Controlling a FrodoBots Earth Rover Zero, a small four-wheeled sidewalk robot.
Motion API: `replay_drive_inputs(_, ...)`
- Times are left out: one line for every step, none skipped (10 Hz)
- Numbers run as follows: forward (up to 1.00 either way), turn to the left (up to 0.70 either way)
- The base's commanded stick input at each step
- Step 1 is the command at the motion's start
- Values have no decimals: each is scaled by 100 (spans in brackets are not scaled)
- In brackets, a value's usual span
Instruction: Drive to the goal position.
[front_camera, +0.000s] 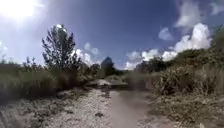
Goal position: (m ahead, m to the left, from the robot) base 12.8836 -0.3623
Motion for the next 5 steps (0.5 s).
replay_drive_inputs(45,27)
replay_drive_inputs(45,27)
replay_drive_inputs(45,8)
replay_drive_inputs(45,0)
replay_drive_inputs(45,0)
